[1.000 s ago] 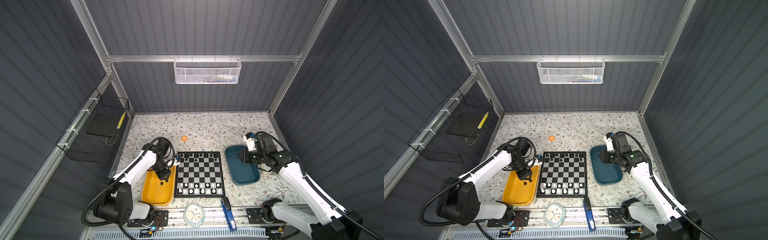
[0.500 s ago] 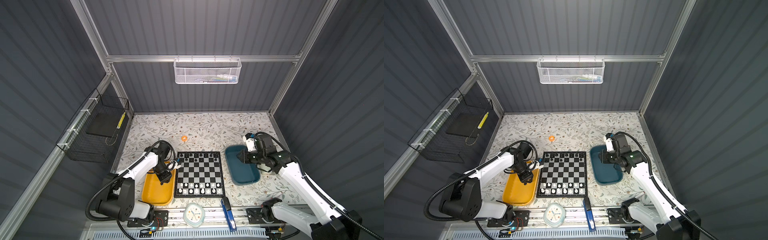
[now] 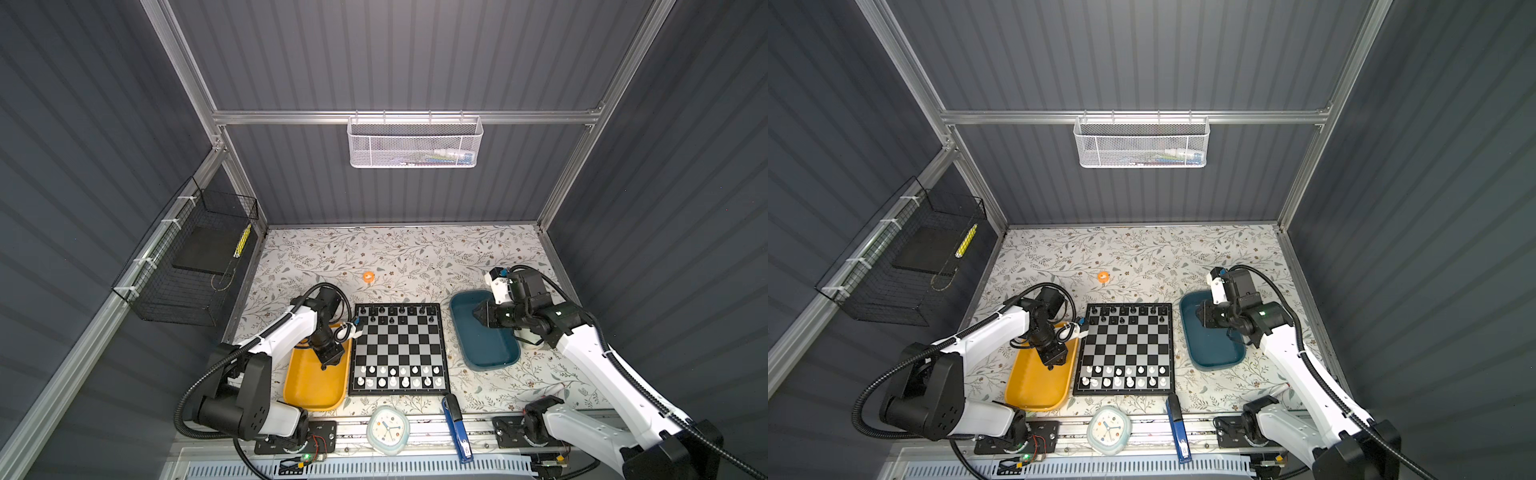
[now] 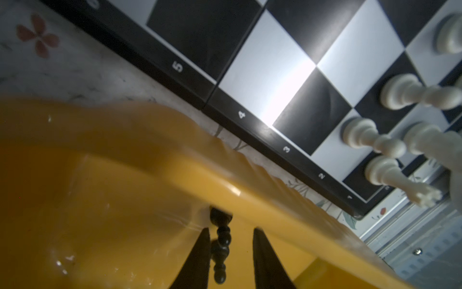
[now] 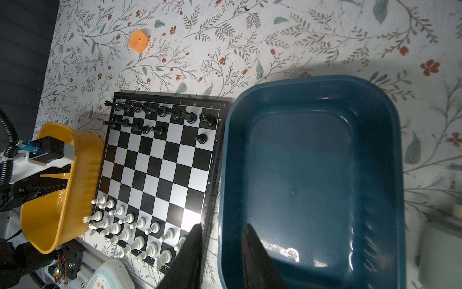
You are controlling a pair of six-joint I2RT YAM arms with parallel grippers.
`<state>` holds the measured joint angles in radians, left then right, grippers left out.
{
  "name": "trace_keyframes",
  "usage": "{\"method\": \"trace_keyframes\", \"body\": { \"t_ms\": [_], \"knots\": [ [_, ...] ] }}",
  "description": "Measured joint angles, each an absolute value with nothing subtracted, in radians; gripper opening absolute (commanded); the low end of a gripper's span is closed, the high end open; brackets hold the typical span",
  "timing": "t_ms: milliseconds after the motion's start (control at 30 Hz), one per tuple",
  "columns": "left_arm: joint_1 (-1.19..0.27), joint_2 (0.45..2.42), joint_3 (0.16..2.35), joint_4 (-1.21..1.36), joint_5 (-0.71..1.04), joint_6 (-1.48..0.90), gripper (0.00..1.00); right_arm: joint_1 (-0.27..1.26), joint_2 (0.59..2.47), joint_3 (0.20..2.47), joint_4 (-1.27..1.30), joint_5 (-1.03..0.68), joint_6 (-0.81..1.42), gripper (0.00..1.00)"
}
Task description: Set up the chess pieces on the board
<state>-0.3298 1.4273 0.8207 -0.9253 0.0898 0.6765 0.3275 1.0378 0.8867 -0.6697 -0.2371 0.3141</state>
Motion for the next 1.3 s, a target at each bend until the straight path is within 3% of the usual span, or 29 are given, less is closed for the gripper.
{"method": "trace_keyframes", "body": {
  "t_ms": [333, 867, 1300],
  "knots": [
    [-0.330, 1.427, 0.808, -0.907, 0.089, 0.677, 0.21, 0.327, 1.038, 0.881, -0.661, -0.240, 0.315, 0.30],
    [-0.330, 1.432, 0.791, -0.876, 0.072, 0.677, 0.22, 0.327, 1.038, 0.871, -0.651, -0.243, 0.318, 0.30],
    [-0.330, 1.434, 0.790, -0.871, 0.062, 0.676, 0.07, 0.327, 1.038, 0.870, -0.650, -0.247, 0.318, 0.30]
  ]
}}
